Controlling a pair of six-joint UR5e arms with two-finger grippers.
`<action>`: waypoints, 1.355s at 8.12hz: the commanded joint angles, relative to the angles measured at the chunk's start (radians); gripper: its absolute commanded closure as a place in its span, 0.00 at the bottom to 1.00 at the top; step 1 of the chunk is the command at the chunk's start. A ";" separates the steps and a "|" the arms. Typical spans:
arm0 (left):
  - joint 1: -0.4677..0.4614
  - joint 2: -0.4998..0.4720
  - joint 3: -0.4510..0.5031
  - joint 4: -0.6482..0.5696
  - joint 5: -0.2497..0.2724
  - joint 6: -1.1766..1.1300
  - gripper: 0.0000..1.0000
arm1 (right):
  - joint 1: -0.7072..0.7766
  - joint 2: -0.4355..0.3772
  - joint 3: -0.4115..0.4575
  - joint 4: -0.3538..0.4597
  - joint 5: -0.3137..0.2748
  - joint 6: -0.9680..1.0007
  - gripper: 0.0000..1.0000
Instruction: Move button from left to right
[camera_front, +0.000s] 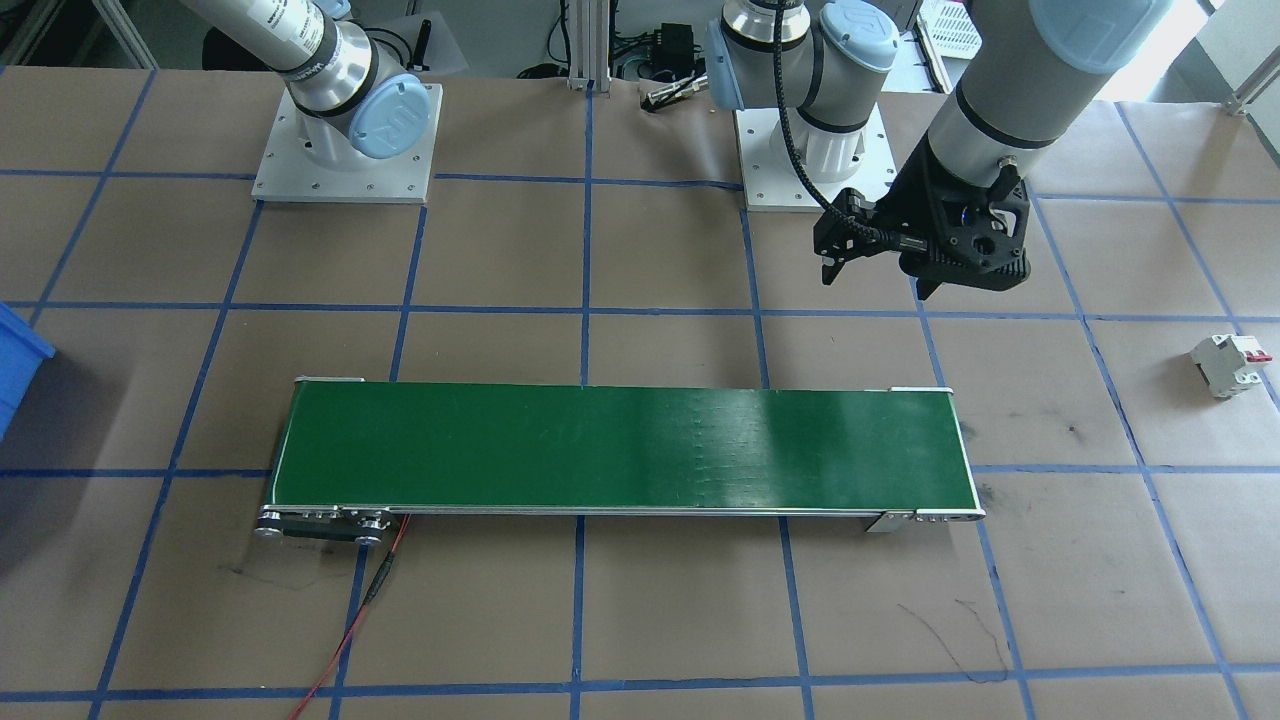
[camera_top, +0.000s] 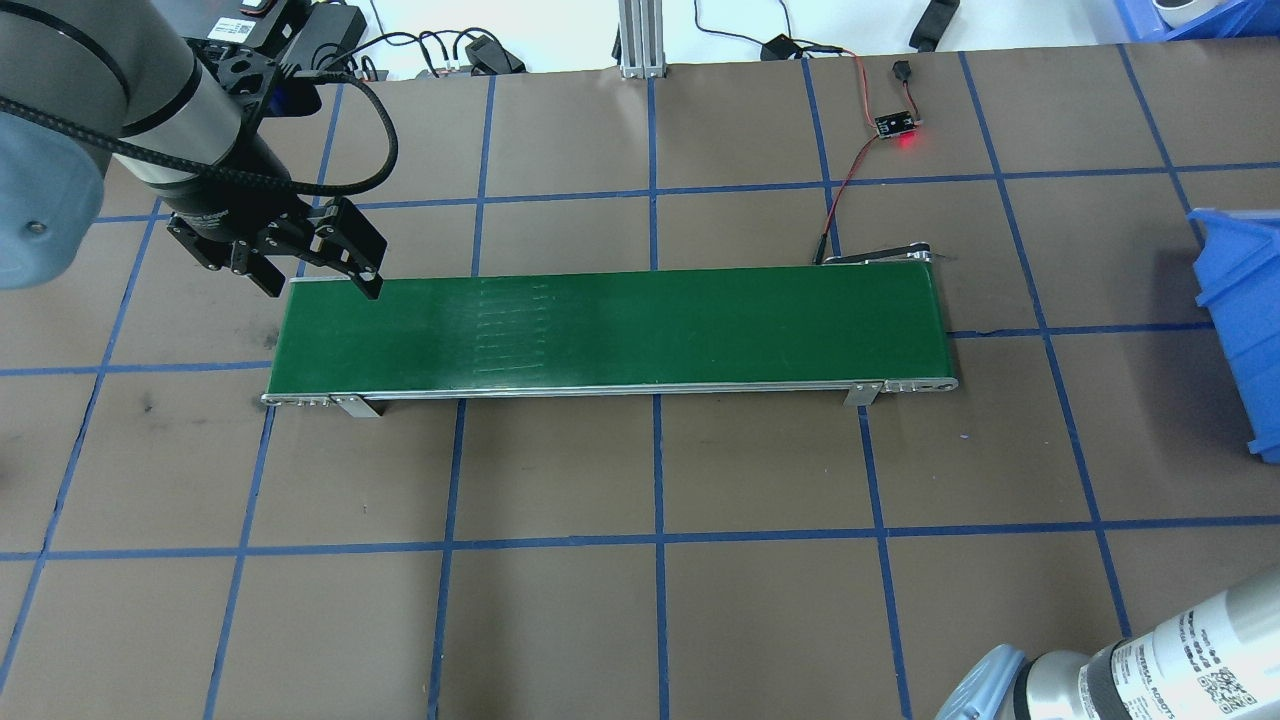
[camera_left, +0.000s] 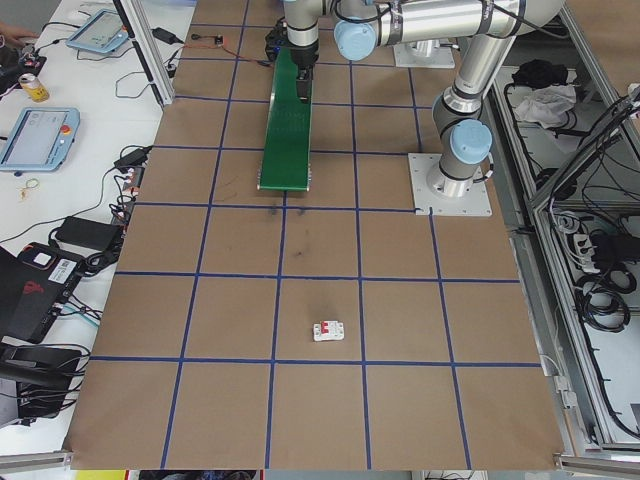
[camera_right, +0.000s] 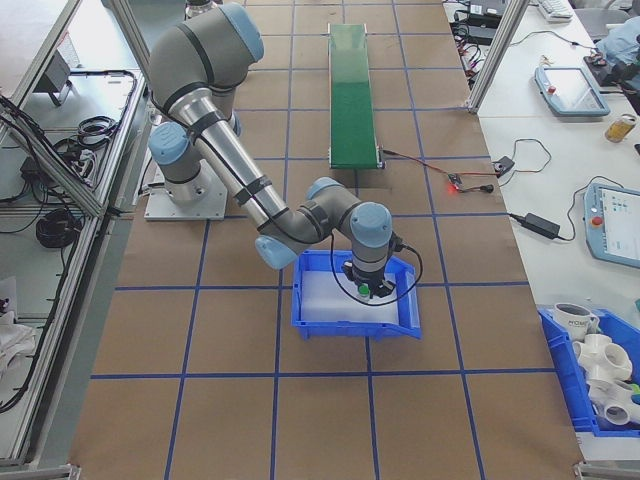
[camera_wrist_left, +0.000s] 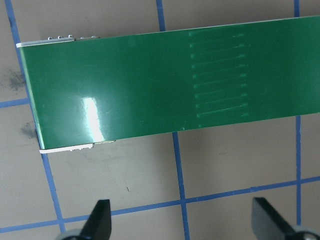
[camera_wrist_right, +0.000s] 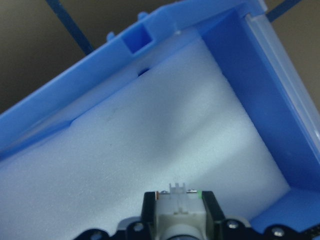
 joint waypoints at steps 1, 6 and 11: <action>0.000 0.006 -0.003 0.000 0.001 0.002 0.00 | -0.011 0.047 0.011 -0.051 0.005 -0.078 0.68; 0.003 0.000 0.002 -0.002 -0.007 -0.008 0.00 | -0.012 -0.083 0.012 -0.036 -0.001 -0.066 0.00; -0.002 -0.008 0.002 -0.003 -0.017 -0.017 0.00 | -0.003 -0.448 0.014 0.370 -0.029 0.327 0.00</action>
